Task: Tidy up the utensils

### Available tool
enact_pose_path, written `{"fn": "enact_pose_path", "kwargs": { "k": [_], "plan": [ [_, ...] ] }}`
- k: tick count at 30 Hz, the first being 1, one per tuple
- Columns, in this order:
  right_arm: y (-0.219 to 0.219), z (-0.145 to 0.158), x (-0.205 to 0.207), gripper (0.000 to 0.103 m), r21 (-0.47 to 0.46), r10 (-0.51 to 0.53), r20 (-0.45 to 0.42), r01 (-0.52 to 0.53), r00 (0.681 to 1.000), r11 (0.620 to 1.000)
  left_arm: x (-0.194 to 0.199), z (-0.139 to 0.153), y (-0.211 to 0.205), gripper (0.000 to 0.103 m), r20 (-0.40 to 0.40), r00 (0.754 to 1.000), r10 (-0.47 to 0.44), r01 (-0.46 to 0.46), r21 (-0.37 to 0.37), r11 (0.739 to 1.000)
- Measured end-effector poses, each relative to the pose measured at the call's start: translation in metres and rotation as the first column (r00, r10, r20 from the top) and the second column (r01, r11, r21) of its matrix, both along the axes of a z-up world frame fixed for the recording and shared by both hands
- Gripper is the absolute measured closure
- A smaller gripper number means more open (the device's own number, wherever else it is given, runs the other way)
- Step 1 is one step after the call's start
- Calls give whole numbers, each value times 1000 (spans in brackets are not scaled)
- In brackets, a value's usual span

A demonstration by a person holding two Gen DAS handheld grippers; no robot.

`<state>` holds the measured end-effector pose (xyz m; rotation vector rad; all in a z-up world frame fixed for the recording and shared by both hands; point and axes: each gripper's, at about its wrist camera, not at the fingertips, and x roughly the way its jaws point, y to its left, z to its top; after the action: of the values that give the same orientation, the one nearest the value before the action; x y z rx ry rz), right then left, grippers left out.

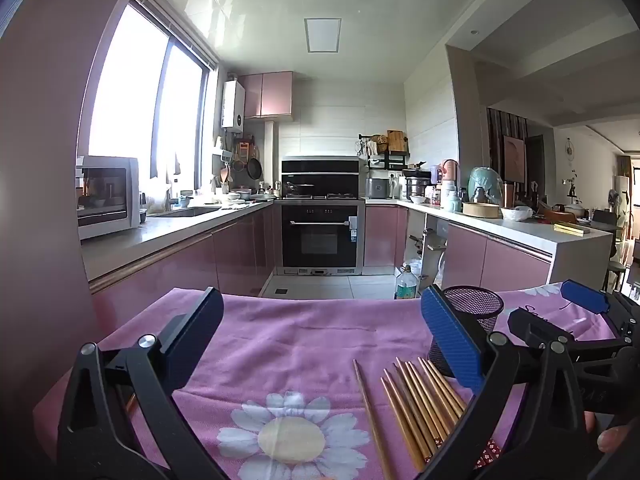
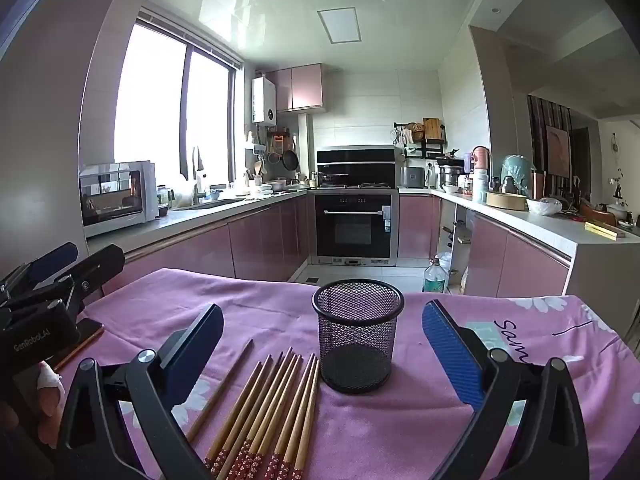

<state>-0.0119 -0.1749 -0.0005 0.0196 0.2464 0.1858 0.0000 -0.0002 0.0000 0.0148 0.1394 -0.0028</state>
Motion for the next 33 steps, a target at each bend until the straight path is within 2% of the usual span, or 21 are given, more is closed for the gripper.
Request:
{"fn": "enact_pose_path", "kwargs": {
  "k": [33],
  "plan": [
    [0,1,0,7,20,-12,2,12,1000,1000,1,-4,-5,6,15,1000,-18,18,3,1000]
  ]
}}
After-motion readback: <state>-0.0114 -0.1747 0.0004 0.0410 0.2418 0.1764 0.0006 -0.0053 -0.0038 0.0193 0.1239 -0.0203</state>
